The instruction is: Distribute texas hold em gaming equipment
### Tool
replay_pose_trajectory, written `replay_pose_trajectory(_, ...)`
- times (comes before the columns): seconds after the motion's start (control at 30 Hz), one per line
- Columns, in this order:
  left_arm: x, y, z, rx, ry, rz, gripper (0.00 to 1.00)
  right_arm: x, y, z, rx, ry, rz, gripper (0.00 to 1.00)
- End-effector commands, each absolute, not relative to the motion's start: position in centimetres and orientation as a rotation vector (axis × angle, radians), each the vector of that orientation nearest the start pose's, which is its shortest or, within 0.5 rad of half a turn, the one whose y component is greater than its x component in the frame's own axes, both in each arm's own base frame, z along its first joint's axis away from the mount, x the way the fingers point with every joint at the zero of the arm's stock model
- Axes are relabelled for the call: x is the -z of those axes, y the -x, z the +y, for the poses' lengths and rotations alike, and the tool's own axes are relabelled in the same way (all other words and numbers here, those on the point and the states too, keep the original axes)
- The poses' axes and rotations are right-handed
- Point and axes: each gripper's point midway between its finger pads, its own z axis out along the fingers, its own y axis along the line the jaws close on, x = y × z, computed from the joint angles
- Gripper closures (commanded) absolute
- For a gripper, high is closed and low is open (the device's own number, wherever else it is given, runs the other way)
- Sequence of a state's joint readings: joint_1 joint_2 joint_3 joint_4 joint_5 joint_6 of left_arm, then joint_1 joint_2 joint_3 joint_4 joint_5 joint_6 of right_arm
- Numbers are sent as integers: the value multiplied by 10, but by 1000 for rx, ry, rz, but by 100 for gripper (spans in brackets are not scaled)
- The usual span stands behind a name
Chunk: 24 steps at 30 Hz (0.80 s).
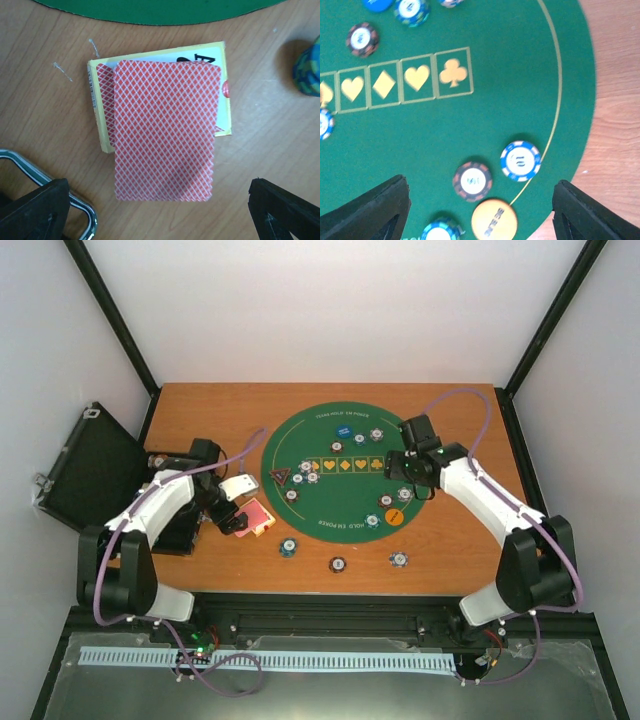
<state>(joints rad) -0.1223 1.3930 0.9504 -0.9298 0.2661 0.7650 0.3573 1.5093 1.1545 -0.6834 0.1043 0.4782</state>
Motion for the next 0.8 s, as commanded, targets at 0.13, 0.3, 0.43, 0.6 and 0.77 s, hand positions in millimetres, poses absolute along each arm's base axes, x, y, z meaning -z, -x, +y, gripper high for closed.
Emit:
replay_pose_trajectory(0.13, -66, -276, -84, 92, -1379, 2505, 0, -139, -325, 146, -217, -96, 2618, 22)
replay_pose_trajectory(0.3, -58, -278, -82, 67, -1357, 2508, 0, -144, -314, 159, -245, -65, 2610, 22)
replay_pose_trajectory(0.43, -53, -272, -85, 82, -1367, 2508, 0, -142, -308, 165, -254, -51, 2613, 22)
replay_pose_trajectory(0.6, -48, -271, -86, 83, -1360, 2507, 0, -140, -304, 169, -273, -51, 2615, 22)
replay_pose_trajectory(0.77, -41, -270, -85, 80, -1356, 2520, 0, -139, -301, 171, -286, -57, 2614, 23)
